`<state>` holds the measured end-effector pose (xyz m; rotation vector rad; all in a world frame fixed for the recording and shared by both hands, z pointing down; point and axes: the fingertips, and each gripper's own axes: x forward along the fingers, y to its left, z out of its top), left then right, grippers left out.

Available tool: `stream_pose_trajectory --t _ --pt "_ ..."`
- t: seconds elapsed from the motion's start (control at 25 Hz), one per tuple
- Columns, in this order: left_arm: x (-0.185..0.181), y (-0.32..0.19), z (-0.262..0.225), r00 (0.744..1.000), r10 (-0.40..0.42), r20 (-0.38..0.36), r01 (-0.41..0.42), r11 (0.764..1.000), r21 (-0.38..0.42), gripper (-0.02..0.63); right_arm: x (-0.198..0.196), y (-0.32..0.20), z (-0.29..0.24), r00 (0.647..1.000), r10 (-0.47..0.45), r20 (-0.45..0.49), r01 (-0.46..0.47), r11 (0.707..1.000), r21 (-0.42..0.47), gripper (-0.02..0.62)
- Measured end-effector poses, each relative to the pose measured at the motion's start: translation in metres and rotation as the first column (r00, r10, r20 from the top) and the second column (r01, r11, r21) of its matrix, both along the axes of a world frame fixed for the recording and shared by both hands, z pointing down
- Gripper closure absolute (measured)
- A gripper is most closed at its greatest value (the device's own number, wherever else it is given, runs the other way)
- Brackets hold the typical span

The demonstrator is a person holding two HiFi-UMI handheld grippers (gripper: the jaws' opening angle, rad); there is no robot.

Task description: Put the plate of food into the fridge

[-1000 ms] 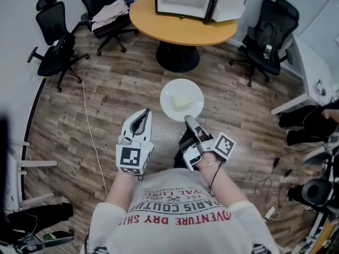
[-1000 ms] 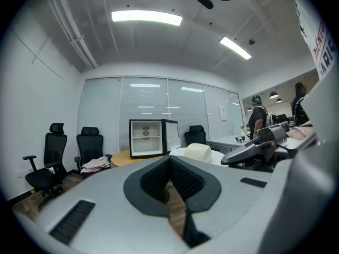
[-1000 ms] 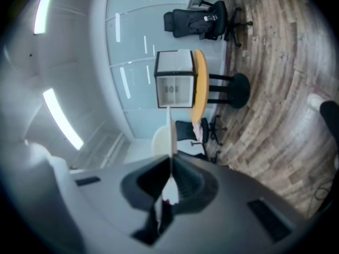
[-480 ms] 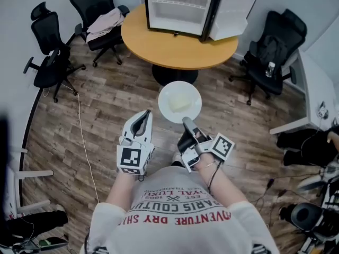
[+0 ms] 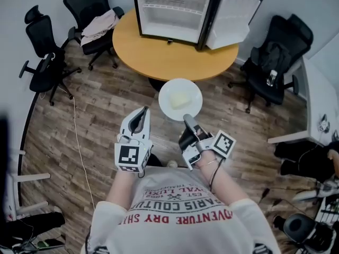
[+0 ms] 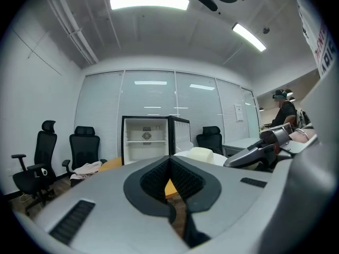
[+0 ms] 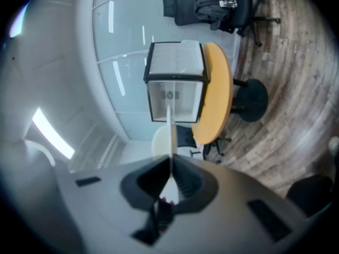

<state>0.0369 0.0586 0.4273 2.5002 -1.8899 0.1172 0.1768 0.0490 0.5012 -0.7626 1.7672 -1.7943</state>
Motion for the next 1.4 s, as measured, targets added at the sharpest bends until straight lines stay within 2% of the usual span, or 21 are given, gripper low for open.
stream_pose_trajectory --t 0.24,0.6,1.08,1.4 --pt "-0.011 -0.043 0.004 1.0 0.011 0.0 -0.011 1.0 0.0 0.572 -0.007 -0.039 0.01 1.0 0.017 -0.01 -0.017 1.0 -0.015 0.558" --pt "-0.052 -0.145 0.004 0.996 0.089 -0.002 -0.089 0.996 0.01 0.572 -0.055 -0.126 0.009 0.996 0.093 0.005 -0.092 0.996 -0.009 0.558" --pt "-0.13 -0.305 -0.016 0.967 0.255 0.013 -0.255 0.966 0.027 0.572 -0.131 -0.264 -0.004 0.967 0.253 -0.003 -0.253 0.967 -0.013 0.558" --pt "-0.159 -0.385 -0.016 0.939 0.343 0.022 -0.343 0.939 0.013 0.572 -0.161 -0.335 -0.006 0.937 0.349 0.003 -0.349 0.937 -0.025 0.558"
